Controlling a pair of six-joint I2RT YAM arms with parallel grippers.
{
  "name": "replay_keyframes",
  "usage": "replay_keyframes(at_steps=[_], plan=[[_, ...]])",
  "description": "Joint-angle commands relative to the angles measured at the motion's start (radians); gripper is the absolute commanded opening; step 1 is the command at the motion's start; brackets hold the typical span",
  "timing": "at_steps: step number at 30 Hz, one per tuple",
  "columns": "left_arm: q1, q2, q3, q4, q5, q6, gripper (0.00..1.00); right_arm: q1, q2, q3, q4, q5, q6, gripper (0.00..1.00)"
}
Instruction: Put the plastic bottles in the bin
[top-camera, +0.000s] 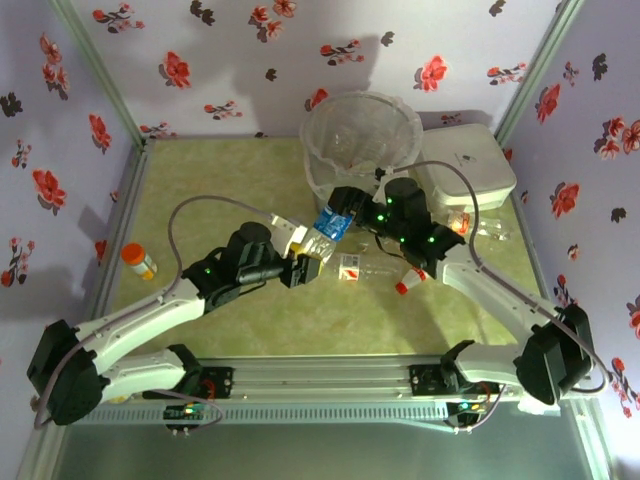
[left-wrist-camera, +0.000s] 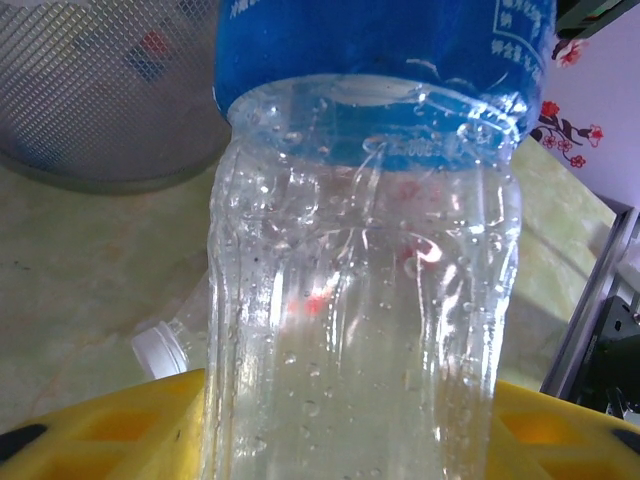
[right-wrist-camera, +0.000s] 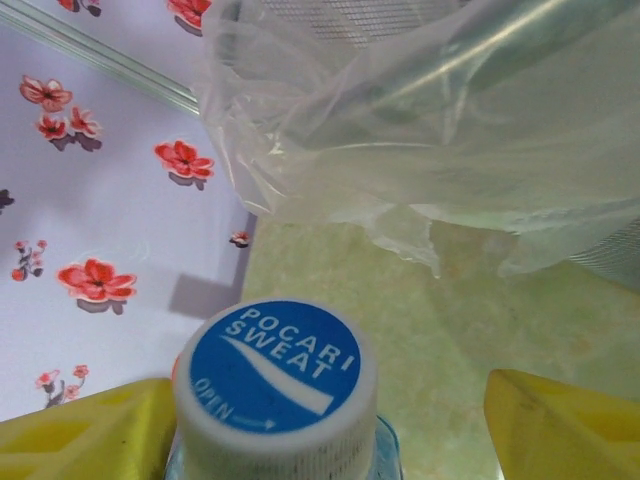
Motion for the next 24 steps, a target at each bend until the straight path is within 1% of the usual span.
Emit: replay_keyframes(at_steps=[1,4,6,7,10,12,13,14,17,18,19,24], plan=[[0.008,0.014,-0.005,0.058,0.022,-0.001,0.28,0.014,0.019,-0.002,0.056,-0.019,0.043,0.68],[0.008,0.004,-0.017,0.059,0.021,-0.004,0.29,0.014,0.016,0.013,0.041,-0.016,0.036,0.58],[0.009,-0.005,-0.029,0.071,0.018,-0.006,0.33,0.014,0.010,0.028,0.023,-0.009,0.027,0.49],[0.013,-0.009,-0.038,0.081,0.019,-0.009,0.36,0.015,0.005,0.034,0.014,-0.006,0.025,0.47],[0.027,-0.019,-0.062,0.111,0.018,-0.024,0.47,0.016,-0.011,0.059,-0.015,0.007,0.004,0.47],[0.036,-0.028,-0.065,0.114,0.019,-0.021,0.56,0.015,-0.023,0.088,-0.062,0.023,-0.020,0.43],[0.040,-0.031,-0.064,0.115,0.018,-0.019,0.58,0.017,-0.028,0.099,-0.079,0.028,-0.031,0.42],[0.043,-0.035,-0.066,0.117,0.018,-0.018,0.62,0.016,-0.031,0.110,-0.094,0.033,-0.039,0.41],[0.050,-0.048,-0.068,0.118,0.019,-0.011,0.89,0.017,-0.040,0.136,-0.113,0.040,-0.057,0.39],[0.053,-0.055,-0.068,0.113,0.018,-0.009,0.96,0.016,-0.041,0.152,-0.123,0.043,-0.069,0.38],[0.054,-0.063,-0.068,0.107,0.019,-0.011,1.00,0.017,-0.041,0.170,-0.137,0.045,-0.085,0.37],[0.066,-0.131,-0.061,0.052,0.030,-0.014,1.00,0.016,0.007,0.370,-0.269,0.055,-0.224,0.35]])
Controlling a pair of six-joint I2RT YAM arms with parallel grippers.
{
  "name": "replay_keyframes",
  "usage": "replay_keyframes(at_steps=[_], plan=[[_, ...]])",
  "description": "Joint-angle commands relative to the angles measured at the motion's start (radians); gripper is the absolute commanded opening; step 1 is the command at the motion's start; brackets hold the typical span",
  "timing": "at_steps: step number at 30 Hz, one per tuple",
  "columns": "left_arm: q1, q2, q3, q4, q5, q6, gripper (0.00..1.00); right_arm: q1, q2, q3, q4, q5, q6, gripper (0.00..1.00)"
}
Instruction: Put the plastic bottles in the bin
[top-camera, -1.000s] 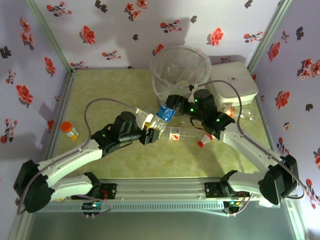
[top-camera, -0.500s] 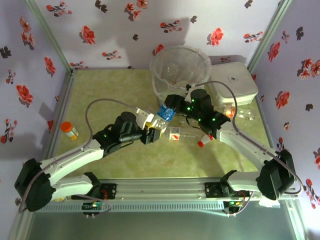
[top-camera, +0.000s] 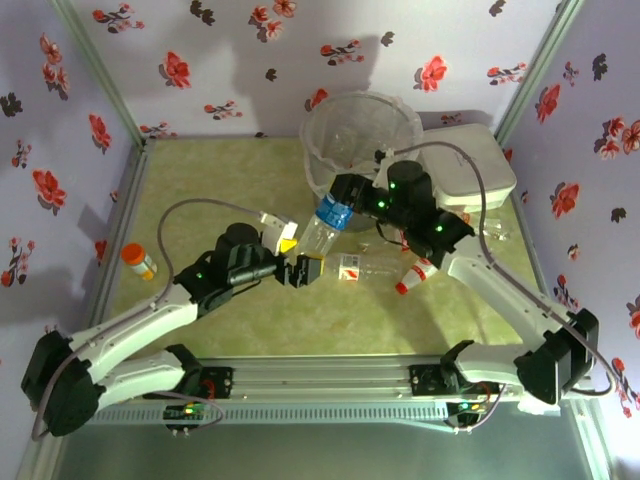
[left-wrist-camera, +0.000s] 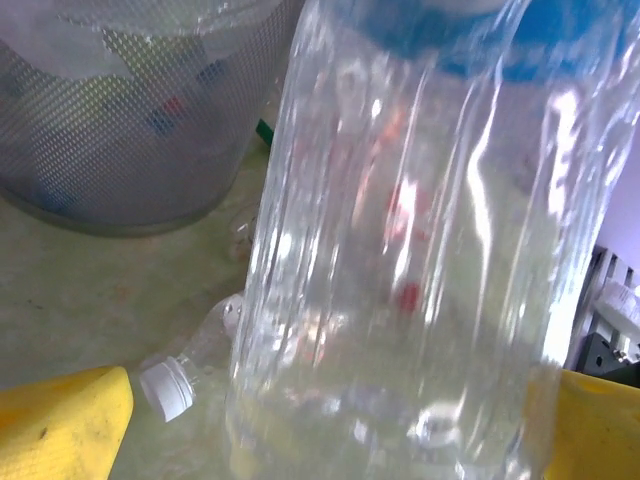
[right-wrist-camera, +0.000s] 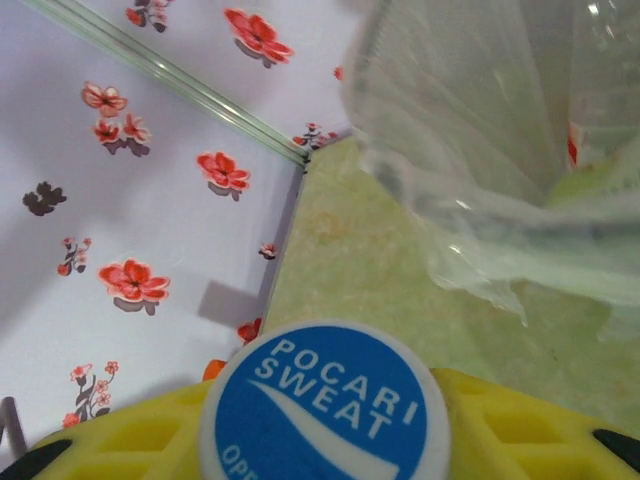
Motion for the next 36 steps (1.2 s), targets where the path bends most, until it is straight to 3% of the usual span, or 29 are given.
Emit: replay_keyframes(at_steps=[1,5,9,16,22,29,36], plan=[[0.017,-0.060,-0.002,-0.051,-0.002,0.000,1.00,-0.002,0.019,0.167,-0.099,0.039,-0.148,0.34],[0.030,-0.127,-0.018,-0.087,-0.008,-0.004,1.00,-0.038,0.056,0.365,-0.164,0.085,-0.277,0.33],[0.036,-0.161,-0.043,-0.086,-0.023,-0.033,1.00,-0.152,0.128,0.534,-0.173,0.083,-0.320,0.33],[0.036,-0.151,-0.079,-0.044,-0.043,-0.086,1.00,-0.306,0.251,0.538,0.009,0.203,-0.283,0.31],[0.036,-0.162,-0.087,-0.091,-0.091,-0.100,1.00,-0.311,0.405,0.581,-0.006,0.229,-0.282,0.32],[0.036,-0.152,-0.117,-0.069,-0.106,-0.121,1.00,-0.294,0.516,0.520,0.021,0.108,-0.176,0.32],[0.035,-0.129,-0.121,-0.052,-0.105,-0.123,1.00,-0.230,0.595,0.465,0.028,0.111,-0.160,0.32]])
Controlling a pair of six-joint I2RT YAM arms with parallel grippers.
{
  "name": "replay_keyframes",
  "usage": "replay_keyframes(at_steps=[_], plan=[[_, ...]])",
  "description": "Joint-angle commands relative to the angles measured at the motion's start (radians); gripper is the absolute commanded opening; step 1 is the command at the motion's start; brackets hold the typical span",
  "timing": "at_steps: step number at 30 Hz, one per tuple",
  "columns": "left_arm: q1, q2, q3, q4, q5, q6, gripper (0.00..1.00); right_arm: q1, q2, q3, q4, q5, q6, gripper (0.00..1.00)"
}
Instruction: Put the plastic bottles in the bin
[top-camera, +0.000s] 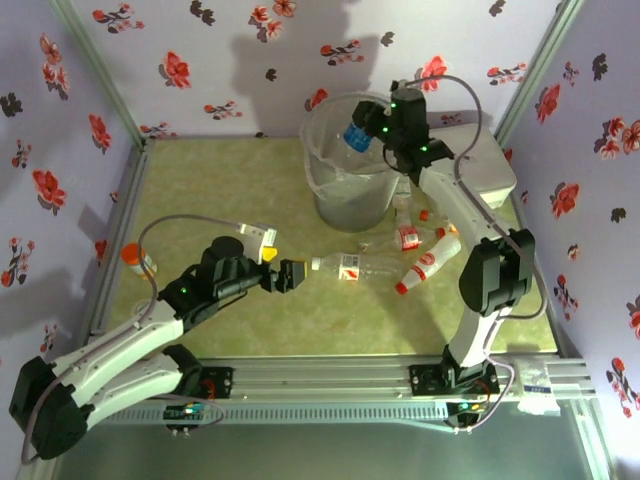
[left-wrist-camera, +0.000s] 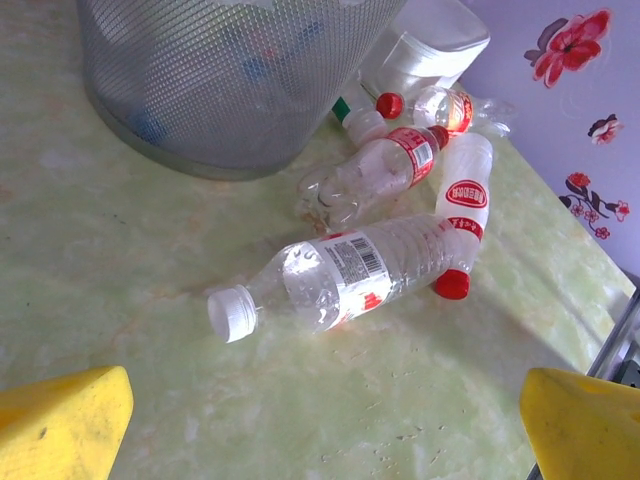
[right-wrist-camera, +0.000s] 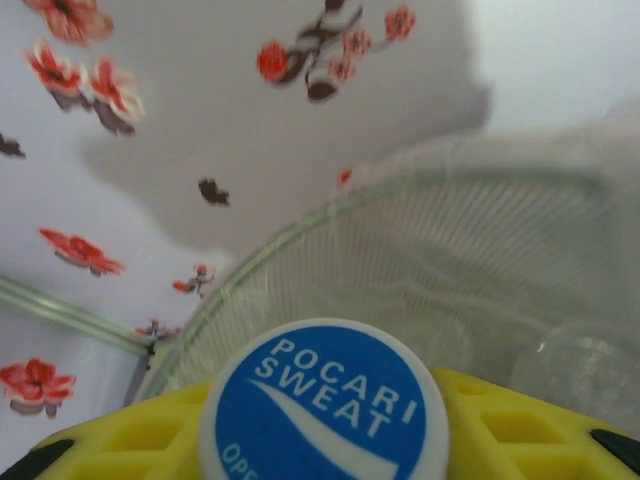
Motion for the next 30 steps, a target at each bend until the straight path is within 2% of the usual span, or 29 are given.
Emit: replay_keyframes(at_steps=[1,5,8,12,16,20,23,27,30], plan=[[0.008,0.003,-0.014,0.025,-0.014,-0.014,1.00,0.034,0.045,-0.029,-0.011,-0.012,0.013,0.32],[0.007,0.001,-0.015,0.022,-0.016,-0.013,1.00,0.053,0.081,-0.021,-0.022,-0.040,0.026,0.41],[0.007,0.000,-0.010,0.013,-0.016,-0.012,1.00,0.058,0.078,0.012,-0.068,-0.051,0.002,0.51],[0.008,0.003,-0.002,-0.016,-0.021,0.001,1.00,0.058,0.013,0.062,-0.162,-0.006,-0.068,0.70],[0.004,0.059,0.031,-0.054,-0.022,0.029,1.00,0.054,-0.070,0.110,-0.248,0.038,-0.141,0.78],[-0.013,0.126,0.063,-0.050,-0.018,0.053,1.00,0.038,-0.147,0.129,-0.305,0.065,-0.179,0.78],[-0.034,0.173,0.094,-0.055,-0.019,0.079,1.00,0.033,-0.192,0.113,-0.325,0.078,-0.200,0.75],[-0.067,0.239,0.143,-0.081,-0.034,0.121,1.00,0.018,-0.188,0.118,-0.341,0.089,-0.219,0.57],[-0.098,0.286,0.183,-0.102,-0.054,0.148,1.00,-0.006,-0.141,0.143,-0.335,0.085,-0.217,0.49]])
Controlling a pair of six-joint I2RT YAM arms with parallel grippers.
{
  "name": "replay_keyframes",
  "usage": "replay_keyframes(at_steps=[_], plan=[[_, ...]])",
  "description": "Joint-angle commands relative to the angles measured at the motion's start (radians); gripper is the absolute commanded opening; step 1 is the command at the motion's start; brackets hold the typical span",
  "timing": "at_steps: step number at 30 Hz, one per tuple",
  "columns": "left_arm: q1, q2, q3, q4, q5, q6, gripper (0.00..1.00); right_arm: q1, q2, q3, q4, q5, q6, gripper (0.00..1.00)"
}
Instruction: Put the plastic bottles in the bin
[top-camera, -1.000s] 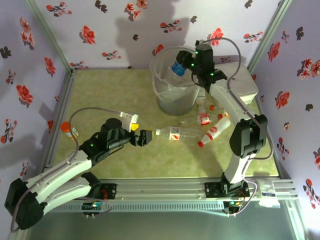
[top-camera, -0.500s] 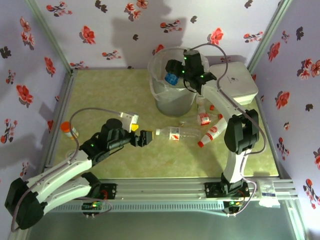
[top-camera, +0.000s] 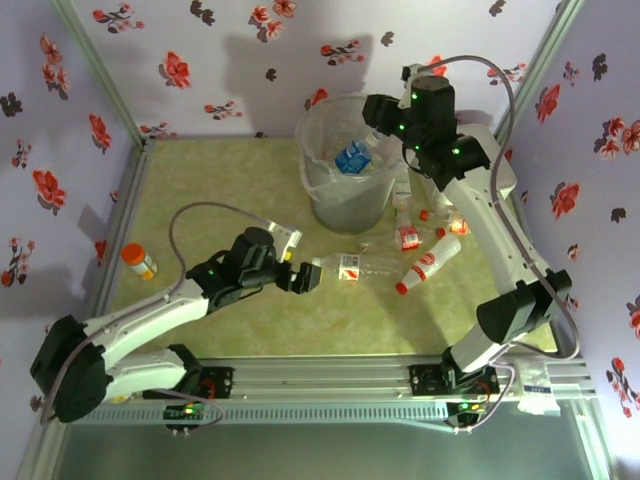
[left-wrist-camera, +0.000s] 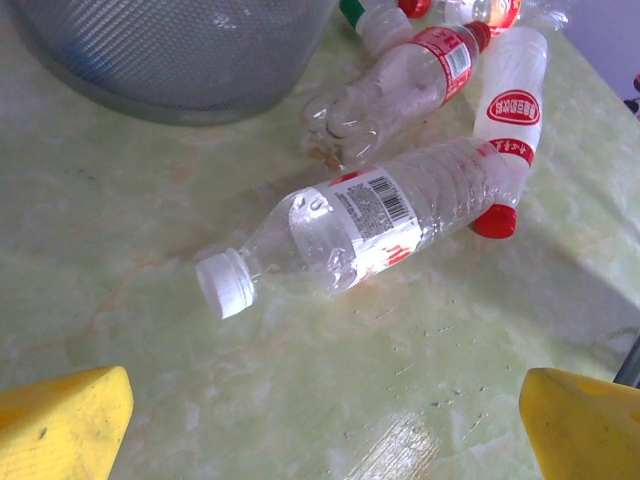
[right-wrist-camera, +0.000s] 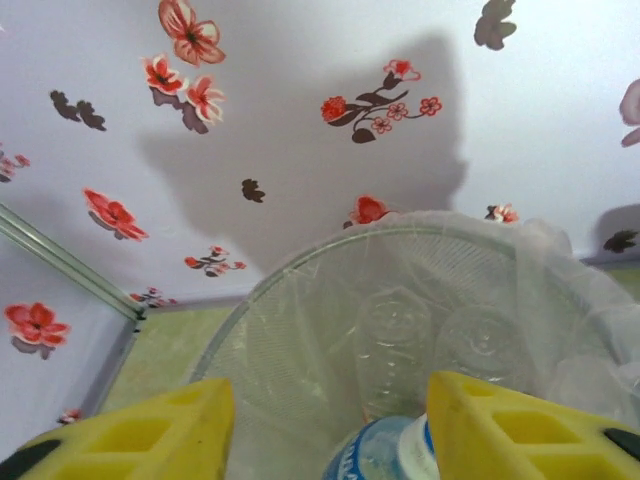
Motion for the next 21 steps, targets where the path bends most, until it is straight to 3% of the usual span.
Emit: replay_keyframes(at_steps=[1,5,14,18,21], plan=[[-0.036,0.043,0.064,-0.042,-0.041,0.066,1.00,-0.031,0.076,0.023,-0.032,0.023,-0.016,0.47],[-0.083,0.086,0.107,-0.063,-0.075,0.080,1.00,-0.038,0.108,-0.014,-0.008,-0.012,0.030,0.36],[-0.125,0.172,0.167,-0.084,-0.120,0.130,1.00,-0.010,0.108,-0.098,0.000,-0.075,0.008,0.35],[-0.146,0.232,0.211,-0.108,-0.160,0.186,1.00,-0.022,0.035,-0.084,-0.030,-0.066,-0.014,0.38],[-0.169,0.288,0.243,-0.109,-0.186,0.223,1.00,-0.029,-0.063,-0.128,-0.032,-0.034,-0.028,0.48]])
